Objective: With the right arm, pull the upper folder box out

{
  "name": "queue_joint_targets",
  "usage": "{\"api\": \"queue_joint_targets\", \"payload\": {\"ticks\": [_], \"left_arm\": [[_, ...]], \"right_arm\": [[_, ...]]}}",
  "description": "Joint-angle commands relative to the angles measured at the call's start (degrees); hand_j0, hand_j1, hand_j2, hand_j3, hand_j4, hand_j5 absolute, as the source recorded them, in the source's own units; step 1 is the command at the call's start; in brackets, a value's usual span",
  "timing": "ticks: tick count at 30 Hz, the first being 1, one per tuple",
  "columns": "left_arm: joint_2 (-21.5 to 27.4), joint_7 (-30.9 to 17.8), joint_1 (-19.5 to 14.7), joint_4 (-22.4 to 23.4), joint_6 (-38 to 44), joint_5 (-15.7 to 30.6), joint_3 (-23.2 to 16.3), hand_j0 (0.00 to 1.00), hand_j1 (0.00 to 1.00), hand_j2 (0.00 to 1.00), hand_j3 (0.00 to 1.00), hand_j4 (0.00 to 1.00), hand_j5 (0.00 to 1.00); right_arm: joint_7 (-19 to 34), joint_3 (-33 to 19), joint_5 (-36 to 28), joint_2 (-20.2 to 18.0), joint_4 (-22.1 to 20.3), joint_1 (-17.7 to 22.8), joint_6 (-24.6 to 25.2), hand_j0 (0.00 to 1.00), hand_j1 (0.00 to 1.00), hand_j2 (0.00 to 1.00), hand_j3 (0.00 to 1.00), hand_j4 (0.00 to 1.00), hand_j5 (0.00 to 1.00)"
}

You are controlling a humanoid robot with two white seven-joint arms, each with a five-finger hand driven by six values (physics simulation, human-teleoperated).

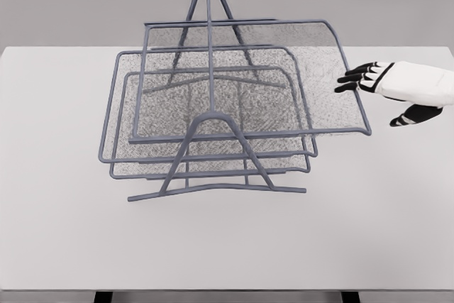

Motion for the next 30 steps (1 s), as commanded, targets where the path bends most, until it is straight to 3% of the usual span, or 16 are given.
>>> {"api": "queue_joint_targets", "payload": {"ticks": [1,19,22,23,30], "left_arm": [[0.0,0.0,0.0,0.0,0.0,0.0,0.0,1.0,1.0,1.0,1.0,1.0,1.0],[0.0,0.0,0.0,0.0,0.0,0.0,0.0,1.0,1.0,1.0,1.0,1.0,1.0],[0.0,0.0,0.0,0.0,0.0,0.0,0.0,1.0,1.0,1.0,1.0,1.0,1.0],[0.0,0.0,0.0,0.0,0.0,0.0,0.0,1.0,1.0,1.0,1.0,1.0,1.0],[0.0,0.0,0.0,0.0,0.0,0.0,0.0,1.0,1.0,1.0,1.0,1.0,1.0]], "right_arm": [[0.0,0.1,3.1,-0.9,0.6,0.0,-0.4,1.0,1.0,1.0,1.0,1.0,1.0],[0.0,0.0,-1.0,-6.5,0.8,0.4,-0.4,1.0,1.0,1.0,1.0,1.0,1.0],[-0.1,-2.9,-2.0,-6.3,0.7,0.4,-0.4,1.0,1.0,1.0,1.0,1.0,1.0],[-0.1,-3.0,-4.7,-6.3,0.8,0.4,-0.4,1.0,1.0,1.0,1.0,1.0,1.0],[-0.1,-4.0,-5.6,-5.8,0.9,0.4,-0.4,1.0,1.0,1.0,1.0,1.0,1.0]]}}
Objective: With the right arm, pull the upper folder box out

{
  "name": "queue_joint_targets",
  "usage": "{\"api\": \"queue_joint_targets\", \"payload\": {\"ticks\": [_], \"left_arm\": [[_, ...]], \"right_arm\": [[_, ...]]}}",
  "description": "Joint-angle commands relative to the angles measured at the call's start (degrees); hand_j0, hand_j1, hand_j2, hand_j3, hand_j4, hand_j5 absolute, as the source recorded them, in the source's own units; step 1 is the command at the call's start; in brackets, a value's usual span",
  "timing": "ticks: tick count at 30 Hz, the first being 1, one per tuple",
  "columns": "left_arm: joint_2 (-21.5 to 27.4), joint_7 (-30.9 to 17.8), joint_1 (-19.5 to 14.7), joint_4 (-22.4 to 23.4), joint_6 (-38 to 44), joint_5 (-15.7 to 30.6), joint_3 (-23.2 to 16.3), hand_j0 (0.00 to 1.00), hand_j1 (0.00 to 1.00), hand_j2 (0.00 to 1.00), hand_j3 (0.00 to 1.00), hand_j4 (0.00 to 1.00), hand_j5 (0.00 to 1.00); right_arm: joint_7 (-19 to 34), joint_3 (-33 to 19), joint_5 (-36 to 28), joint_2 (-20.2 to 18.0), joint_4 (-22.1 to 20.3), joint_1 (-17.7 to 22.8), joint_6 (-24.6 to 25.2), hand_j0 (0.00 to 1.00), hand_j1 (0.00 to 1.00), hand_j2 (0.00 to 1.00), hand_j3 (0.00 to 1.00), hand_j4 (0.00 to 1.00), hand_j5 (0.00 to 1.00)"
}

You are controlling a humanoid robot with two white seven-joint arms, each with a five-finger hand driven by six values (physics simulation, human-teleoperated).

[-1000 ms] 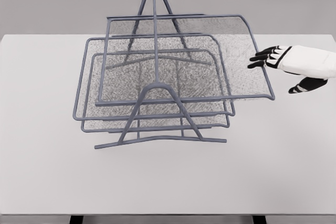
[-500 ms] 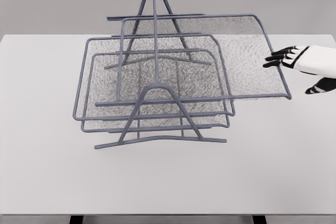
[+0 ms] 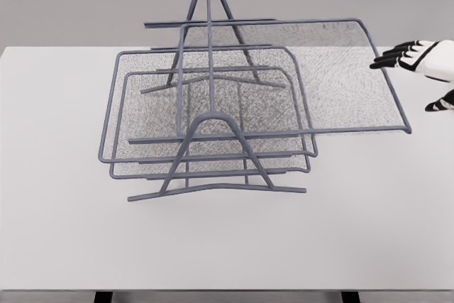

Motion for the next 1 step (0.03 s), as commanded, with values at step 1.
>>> {"api": "queue_joint_targets", "payload": {"ticks": [1], "left_arm": [[0.0,0.0,0.0,0.0,0.0,0.0,0.0,1.0,1.0,1.0,1.0,1.0,1.0]], "right_arm": [[0.0,-0.4,-1.3,-0.1,0.0,0.0,0.1,1.0,1.0,1.0,1.0,1.0,1.0]]}}
